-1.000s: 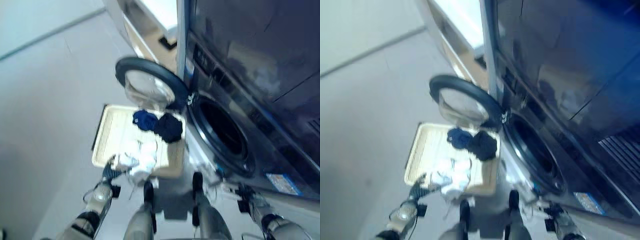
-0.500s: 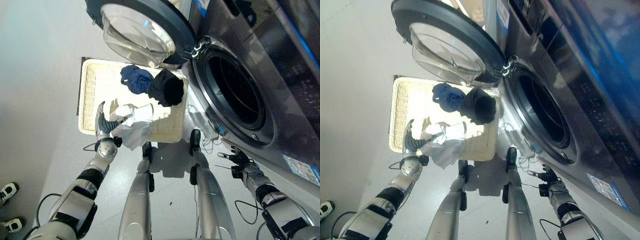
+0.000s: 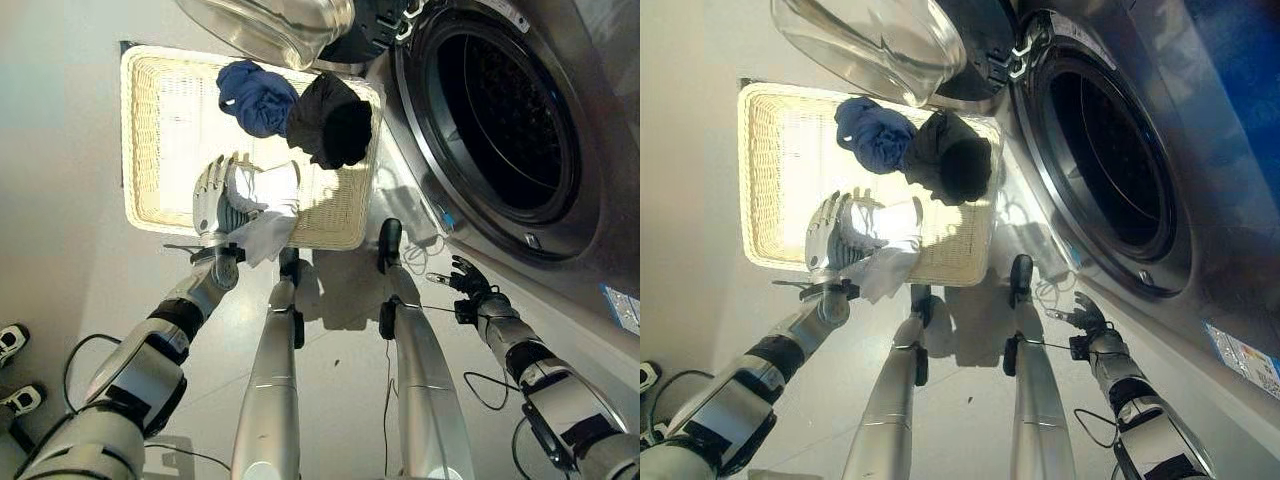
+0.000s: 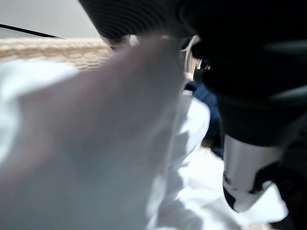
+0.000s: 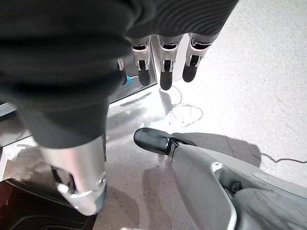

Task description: Put the clothes into the washing machine.

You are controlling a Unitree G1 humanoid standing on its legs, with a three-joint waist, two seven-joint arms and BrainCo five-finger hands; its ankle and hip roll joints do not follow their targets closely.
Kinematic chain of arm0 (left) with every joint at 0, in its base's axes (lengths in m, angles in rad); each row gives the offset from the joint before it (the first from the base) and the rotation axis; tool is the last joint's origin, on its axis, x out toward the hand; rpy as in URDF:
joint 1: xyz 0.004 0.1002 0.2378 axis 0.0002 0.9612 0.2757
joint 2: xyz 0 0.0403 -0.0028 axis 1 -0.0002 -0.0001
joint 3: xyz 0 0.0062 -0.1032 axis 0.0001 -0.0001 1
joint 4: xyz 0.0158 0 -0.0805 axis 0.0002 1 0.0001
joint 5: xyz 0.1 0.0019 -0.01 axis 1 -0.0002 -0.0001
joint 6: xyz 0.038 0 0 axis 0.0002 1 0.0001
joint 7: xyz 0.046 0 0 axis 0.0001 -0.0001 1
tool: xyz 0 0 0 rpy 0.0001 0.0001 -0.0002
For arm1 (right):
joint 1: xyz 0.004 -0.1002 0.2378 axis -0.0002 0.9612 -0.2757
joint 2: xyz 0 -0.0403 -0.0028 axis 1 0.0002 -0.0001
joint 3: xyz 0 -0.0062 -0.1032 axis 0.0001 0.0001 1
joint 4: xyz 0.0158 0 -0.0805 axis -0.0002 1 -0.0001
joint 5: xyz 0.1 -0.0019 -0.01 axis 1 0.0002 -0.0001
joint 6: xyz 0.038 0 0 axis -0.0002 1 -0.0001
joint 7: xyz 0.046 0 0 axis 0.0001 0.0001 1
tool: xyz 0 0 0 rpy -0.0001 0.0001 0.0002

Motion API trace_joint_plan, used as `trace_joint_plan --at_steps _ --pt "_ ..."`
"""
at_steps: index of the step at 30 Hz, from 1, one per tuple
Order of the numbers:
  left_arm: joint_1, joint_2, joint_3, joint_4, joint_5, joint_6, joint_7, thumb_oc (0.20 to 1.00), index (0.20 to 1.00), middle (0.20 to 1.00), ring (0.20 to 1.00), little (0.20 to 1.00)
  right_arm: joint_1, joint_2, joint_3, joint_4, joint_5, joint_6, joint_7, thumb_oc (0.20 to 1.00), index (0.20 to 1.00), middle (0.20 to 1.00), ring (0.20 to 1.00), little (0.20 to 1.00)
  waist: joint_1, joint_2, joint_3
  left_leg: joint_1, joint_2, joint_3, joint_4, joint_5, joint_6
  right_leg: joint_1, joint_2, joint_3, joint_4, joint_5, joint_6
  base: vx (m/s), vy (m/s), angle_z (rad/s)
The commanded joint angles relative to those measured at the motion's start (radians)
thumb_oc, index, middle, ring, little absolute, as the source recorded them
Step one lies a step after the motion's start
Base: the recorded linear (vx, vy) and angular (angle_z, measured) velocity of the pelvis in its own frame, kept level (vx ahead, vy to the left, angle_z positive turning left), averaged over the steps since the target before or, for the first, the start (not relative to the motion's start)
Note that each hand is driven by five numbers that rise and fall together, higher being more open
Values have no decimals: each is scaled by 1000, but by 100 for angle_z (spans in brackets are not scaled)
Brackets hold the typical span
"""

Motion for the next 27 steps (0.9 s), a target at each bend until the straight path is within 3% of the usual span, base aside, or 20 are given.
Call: trace_joint_plan --at_steps 1,9,11,14,21,22,23,24,27 --pt "0 31 0 40 12 40 -118 1000 1000 1000 1000 1000 23 -51 37 -26 46 -22 3 1000 1000 1000 1000 1000 19 -14 -24 -37 -95 -3 22 24 67 -3 74 -51 138 -101 58 0 0 0" --pt "-16 13 -31 90 -32 110 -209 1000 1000 1000 1000 1000 -6 -64 45 -22 41 -17 10 1000 1000 1000 1000 1000 9 -14 -24 -56 -94 -2 15 34 65 -24 82 -46 133 -94 58 2 9 0" --pt "-36 9 -43 124 -45 167 -287 1000 1000 1000 1000 1000 -24 -65 47 -17 41 -13 14 1000 1000 1000 1000 1000 6 -15 -24 -63 -95 -4 13 39 63 -32 84 -45 134 -91 60 0 0 0" --pt "-48 2 -55 155 -45 202 -353 1000 1000 1000 1000 1000 -35 -62 49 -19 44 -10 12 1000 1000 1000 1000 1000 2 -17 -24 -63 -97 -8 6 42 65 -34 90 -41 131 -88 60 0 0 0" --pt "-62 -6 -81 207 -39 233 -406 1000 1000 1000 1000 1000 -50 -63 58 -18 45 -9 16 1000 1000 1000 1000 1000 -7 -20 -24 -58 -96 -6 -5 48 64 -31 96 -36 119 -78 62 0 0 0" --pt "-62 -6 -81 208 -40 234 -409 815 815 815 815 815 -50 -64 59 -18 45 -10 17 1000 1000 1000 1000 1000 -7 -21 -24 -58 -96 -6 -5 48 63 -31 96 -36 119 -78 62 0 0 0" --pt "-63 -7 -84 211 -44 236 -419 457 457 457 457 457 -52 -64 60 -17 46 -11 17 1000 1000 1000 1000 1000 -8 -21 -24 -56 -96 -6 -7 50 63 -30 98 -35 117 -78 62 0 0 0" --pt "-72 -10 -88 218 -48 235 -436 200 200 200 200 200 -60 -62 62 -15 46 -10 16 1000 1000 1000 1000 1000 -9 -20 -24 -56 -96 -5 -9 51 63 -31 99 -34 117 -77 62 0 0 0" --pt "-76 -12 -91 227 -51 229 -447 200 200 200 200 200 -66 -60 63 -14 46 -11 15 1000 1000 1000 1000 1000 -10 -21 -24 -56 -97 -6 -11 52 63 -31 101 -34 116 -76 62 0 0 0"
